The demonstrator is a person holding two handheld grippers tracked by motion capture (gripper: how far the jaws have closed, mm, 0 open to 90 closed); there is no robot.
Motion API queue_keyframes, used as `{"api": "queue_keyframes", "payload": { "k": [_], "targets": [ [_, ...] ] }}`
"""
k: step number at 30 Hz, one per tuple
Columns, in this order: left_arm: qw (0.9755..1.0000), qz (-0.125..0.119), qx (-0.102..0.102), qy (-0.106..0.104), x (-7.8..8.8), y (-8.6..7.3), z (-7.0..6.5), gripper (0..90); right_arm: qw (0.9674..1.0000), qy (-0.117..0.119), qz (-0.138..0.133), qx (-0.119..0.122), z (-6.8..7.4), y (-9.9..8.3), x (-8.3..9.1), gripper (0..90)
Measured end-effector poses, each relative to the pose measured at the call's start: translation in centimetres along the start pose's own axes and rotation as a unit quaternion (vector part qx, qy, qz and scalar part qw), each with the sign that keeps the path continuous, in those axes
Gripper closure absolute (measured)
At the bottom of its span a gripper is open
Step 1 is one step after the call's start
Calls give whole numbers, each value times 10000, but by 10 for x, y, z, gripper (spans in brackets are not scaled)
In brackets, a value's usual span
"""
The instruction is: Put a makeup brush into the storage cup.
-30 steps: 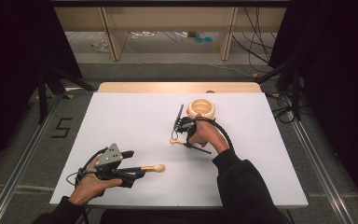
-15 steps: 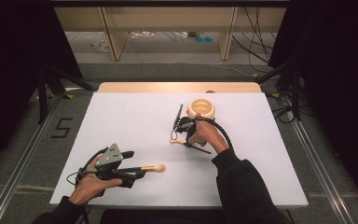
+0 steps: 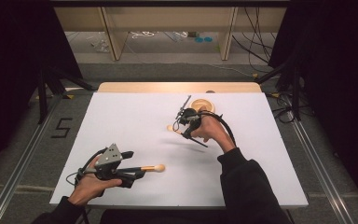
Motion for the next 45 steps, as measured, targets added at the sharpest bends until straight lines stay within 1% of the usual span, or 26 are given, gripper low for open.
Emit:
{"api": "queue_keyframes", "payload": {
  "k": [2,5,9,10,13,15,16,17,20,22,23,27,29,30,32,33,34,35,36,37,39,40,41,43,44,45],
  "targets": [
    [10000,-9,-38,-2,0,0,0,170,9997,6,-235,11,1,1,5,831],
    [10000,-6,6,2,1,0,0,169,9984,-2,-558,34,2,2,11,831],
    [10000,-20,6,-15,1,0,1,169,9964,-46,-841,8,2,2,17,831],
    [10000,-27,5,-3,2,0,1,168,9959,-3,-909,-34,2,2,19,831],
    [10000,-37,18,34,2,0,2,168,9932,-59,-1162,-35,0,2,24,831],
    [10000,-36,54,23,2,0,1,168,9899,-23,-1414,-54,0,2,29,830],
    [10000,-33,18,32,2,0,1,169,9878,-37,-1555,-104,0,2,31,831],
    [10000,-69,40,23,2,0,1,169,9862,-46,-1649,-120,0,2,34,831],
    [10000,-52,78,21,3,-1,0,169,9791,-58,-2024,-176,-1,2,42,831],
    [9999,-81,-86,-7,4,0,1,169,9737,-10,-2266,-215,-2,1,46,831],
    [9999,-74,87,39,4,-1,-1,169,9715,-13,-2358,-230,-3,1,48,831],
    [9999,-134,80,39,5,0,-1,169,9633,-68,-2672,-262,-5,-2,59,831],
    [9998,-149,51,83,5,0,-1,169,9566,-60,-2896,-306,-6,-3,64,831],
    [9998,-176,-71,64,6,1,0,169,9544,-104,-2968,-317,-8,-3,66,831],
    [9998,-198,2,86,6,0,-2,169,9503,-151,-3090,-359,-10,-5,71,831],
    [9997,-231,4,90,6,0,-2,170,9471,-172,-3186,-355,-11,-6,73,831],
    [9994,-262,168,162,7,0,-4,172,9433,-178,-3293,-369,-12,-7,74,831],
    [9993,-299,106,177,8,0,-3,173,9398,-188,-3389,-410,-13,-8,76,831],
    [9993,-331,126,153,8,0,-3,173,9373,-264,-3449,-432,-14,-8,78,831],
    [9991,-324,195,214,9,0,-5,173,9355,-290,-3495,-424,-15,-9,80,831],
    [9987,-372,248,232,9,-1,-6,172,9301,-346,-3630,-436,-17,-10,82,831],
    [9986,-401,259,224,9,-1,-5,172,9298,-376,-3635,-441,-18,-12,84,831],
    [9985,-401,238,279,10,-1,-5,172,9261,-388,-3724,-459,-19,-12,85,831],
    [9986,-421,150,270,11,-1,-4,171,9218,-474,-3816,-495,-21,-15,89,831],
    [9984,-440,198,281,12,-2,-5,170,9175,-503,-3910,-525,-23,-15,90,831],
    [9984,-455,208,257,12,-2,-5,170,9173,-560,-3905,-550,-25,-17,91,831]
  ]
}}
Point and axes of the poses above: each handheld gripper's, and its own axes: x roughly backward along the jaws, y roughly out of its top, z roughly to its left, the point moved 2 cm from there along -x, roughly forward along the jaws, and after that the axes turned 8 degrees about y, right-handed, at the moved point
